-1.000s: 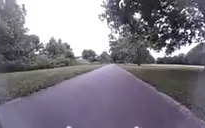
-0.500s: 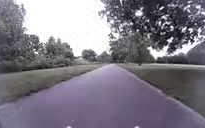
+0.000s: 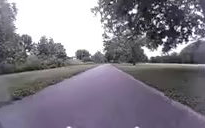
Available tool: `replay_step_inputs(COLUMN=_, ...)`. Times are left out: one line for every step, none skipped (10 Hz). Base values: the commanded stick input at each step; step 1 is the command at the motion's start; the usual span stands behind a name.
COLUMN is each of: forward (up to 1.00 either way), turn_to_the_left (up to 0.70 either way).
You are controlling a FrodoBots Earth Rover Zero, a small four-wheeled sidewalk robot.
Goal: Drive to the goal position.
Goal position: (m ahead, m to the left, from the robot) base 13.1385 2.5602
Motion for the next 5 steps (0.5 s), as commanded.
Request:
replay_step_inputs(forward=0.7, turn_to_the_left=-0.12)
replay_step_inputs(forward=0.7, turn_to_the_left=-0.09)
replay_step_inputs(forward=0.7, turn_to_the_left=-0.04)
replay_step_inputs(forward=0.7, turn_to_the_left=0.0)
replay_step_inputs(forward=0.7, turn_to_the_left=0.0)
